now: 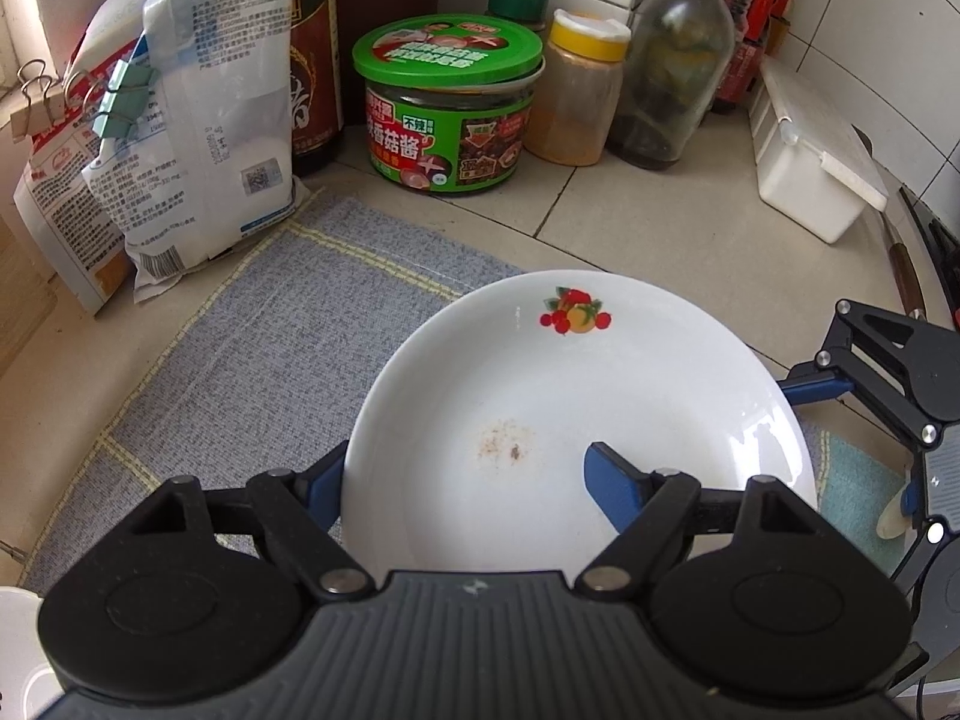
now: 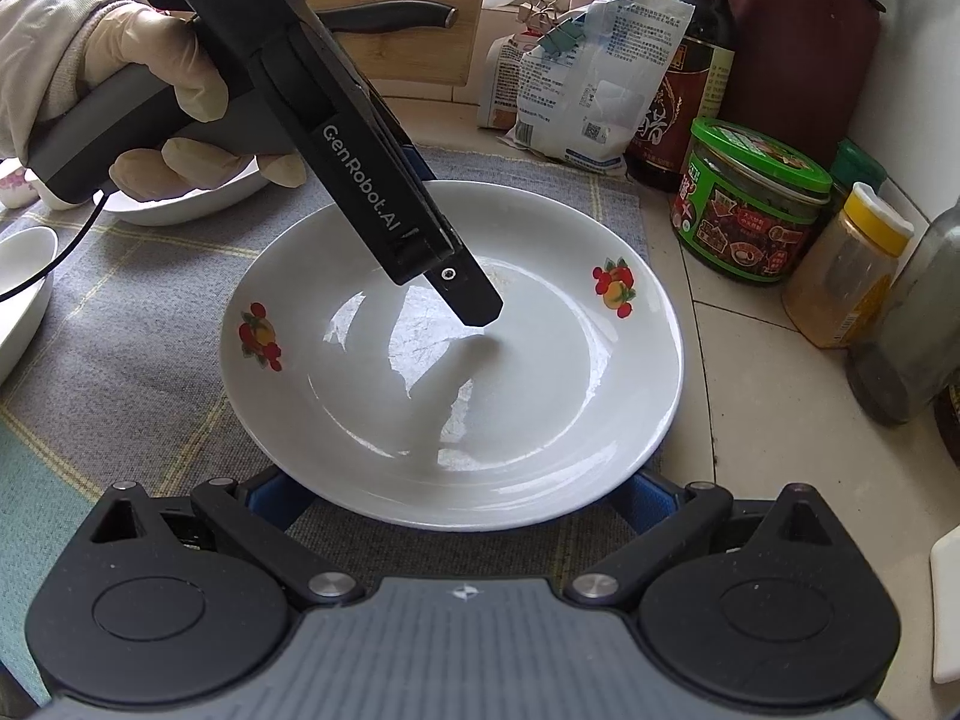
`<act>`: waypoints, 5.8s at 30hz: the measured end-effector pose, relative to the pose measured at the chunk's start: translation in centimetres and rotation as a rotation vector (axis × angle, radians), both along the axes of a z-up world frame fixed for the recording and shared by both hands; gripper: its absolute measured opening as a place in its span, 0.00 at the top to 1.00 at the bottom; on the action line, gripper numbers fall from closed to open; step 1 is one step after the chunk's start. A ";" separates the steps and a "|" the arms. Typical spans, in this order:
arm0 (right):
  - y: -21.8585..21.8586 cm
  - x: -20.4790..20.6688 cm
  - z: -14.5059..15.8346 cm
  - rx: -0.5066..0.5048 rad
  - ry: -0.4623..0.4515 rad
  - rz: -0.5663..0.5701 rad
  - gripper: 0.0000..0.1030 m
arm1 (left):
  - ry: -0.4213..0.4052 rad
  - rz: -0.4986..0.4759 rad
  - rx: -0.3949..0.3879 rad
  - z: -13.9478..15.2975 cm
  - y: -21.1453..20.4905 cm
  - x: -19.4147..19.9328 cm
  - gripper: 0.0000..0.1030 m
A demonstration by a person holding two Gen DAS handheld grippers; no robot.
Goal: Organize plates and bowls
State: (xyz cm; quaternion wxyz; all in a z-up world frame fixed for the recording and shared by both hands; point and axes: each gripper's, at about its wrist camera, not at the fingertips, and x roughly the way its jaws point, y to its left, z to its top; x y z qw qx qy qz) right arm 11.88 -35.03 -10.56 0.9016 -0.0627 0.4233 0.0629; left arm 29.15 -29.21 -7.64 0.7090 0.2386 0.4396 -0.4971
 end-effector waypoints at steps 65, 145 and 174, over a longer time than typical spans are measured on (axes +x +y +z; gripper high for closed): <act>8.3 -15.1 4.5 0.133 -0.153 -0.067 0.00 | -0.345 0.731 -0.137 3.8 25.9 -29.2 0.09; 23.6 7.0 1.0 0.335 0.366 0.354 0.00 | -0.292 0.398 -0.176 -1.8 35.3 -21.1 0.00; 23.8 9.5 1.0 0.367 0.487 0.451 0.00 | -0.309 0.368 -0.164 -1.5 35.2 -21.1 0.00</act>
